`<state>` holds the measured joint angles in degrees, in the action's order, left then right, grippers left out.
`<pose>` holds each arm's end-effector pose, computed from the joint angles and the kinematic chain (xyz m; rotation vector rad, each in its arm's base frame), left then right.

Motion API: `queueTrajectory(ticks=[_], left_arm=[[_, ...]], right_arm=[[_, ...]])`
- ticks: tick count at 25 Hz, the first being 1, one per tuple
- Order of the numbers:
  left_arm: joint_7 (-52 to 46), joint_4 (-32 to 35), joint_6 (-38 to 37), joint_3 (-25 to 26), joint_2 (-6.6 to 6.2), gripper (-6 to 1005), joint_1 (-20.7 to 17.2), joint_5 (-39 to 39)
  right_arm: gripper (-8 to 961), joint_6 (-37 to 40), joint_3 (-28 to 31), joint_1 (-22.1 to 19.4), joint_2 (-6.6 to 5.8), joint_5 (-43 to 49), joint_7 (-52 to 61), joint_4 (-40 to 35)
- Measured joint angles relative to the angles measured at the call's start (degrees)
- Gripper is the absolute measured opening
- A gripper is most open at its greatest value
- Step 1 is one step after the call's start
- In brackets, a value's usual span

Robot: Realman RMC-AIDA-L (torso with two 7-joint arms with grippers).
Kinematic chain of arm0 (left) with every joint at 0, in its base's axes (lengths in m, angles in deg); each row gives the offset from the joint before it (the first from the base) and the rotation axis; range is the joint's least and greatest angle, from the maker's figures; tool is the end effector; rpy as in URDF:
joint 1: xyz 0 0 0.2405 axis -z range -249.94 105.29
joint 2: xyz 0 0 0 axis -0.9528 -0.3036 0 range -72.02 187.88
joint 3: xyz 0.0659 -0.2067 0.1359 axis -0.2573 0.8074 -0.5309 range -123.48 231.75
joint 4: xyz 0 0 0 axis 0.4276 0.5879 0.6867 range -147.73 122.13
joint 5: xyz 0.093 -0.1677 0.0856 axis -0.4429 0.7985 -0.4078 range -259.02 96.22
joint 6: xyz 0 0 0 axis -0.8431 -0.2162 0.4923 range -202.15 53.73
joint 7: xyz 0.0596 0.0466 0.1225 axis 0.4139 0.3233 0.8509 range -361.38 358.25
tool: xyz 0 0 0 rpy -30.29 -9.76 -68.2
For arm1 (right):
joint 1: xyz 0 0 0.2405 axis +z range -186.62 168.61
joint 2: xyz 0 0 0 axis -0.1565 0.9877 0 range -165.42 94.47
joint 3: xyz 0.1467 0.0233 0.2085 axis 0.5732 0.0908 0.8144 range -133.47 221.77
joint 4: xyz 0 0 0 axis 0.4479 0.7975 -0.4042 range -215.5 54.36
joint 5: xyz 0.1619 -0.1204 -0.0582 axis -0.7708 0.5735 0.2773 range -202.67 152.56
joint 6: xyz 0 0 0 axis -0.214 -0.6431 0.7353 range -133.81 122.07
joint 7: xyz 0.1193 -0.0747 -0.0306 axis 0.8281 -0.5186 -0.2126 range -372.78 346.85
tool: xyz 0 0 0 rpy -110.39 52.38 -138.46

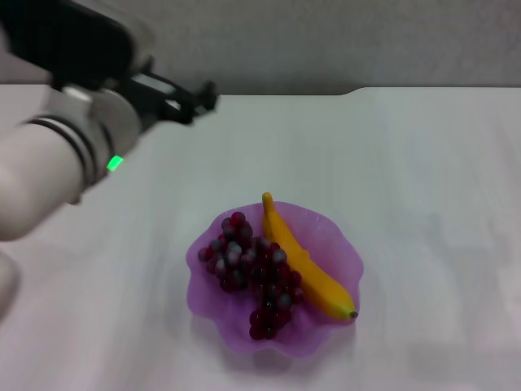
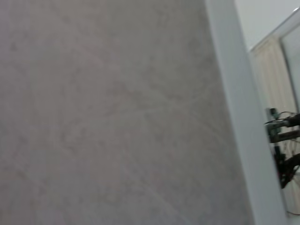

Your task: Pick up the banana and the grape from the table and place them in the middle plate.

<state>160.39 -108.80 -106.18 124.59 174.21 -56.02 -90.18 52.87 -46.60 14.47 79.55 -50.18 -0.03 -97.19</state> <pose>-0.1209 0.3715 0.0178 -1.9200 -0.5057 -0.2914 0.3570 0.3612 0.0755 -1.2678 0.6086 0.7320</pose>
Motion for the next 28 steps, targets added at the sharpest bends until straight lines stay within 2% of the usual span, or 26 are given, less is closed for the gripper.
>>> queueTrajectory(ticks=[3, 6, 12, 19, 28], left_arm=[[-0.76, 0.95, 6.9, 4.04, -0.04, 897, -2.77, 0.9], [-1.52, 5.64, 15.93, 8.2, -0.06, 897, -3.9, 2.92], [-1.91, 18.19, 29.74, 12.63, -0.02, 897, -2.87, 6.77], [-1.74, 33.08, 51.61, 14.69, -0.04, 897, -1.8, 7.56], [-4.04, 44.59, 58.97, 17.86, -0.28, 897, 1.78, 8.28]], right_arm=[[878, -0.27, -0.41, 0.1, -0.06, 0.64, -0.32, -1.03], [878, -0.32, -0.48, 0.65, -0.08, 1.14, -0.65, -1.35], [878, 0.26, -1.32, 1.65, -0.17, 3.7, -1.24, -1.27], [878, 2.09, -0.56, 1.83, 0.25, 1.86, -1.21, -1.14], [878, 3.56, -0.46, 1.95, 0.31, -1.9, -5.24, -0.89]])
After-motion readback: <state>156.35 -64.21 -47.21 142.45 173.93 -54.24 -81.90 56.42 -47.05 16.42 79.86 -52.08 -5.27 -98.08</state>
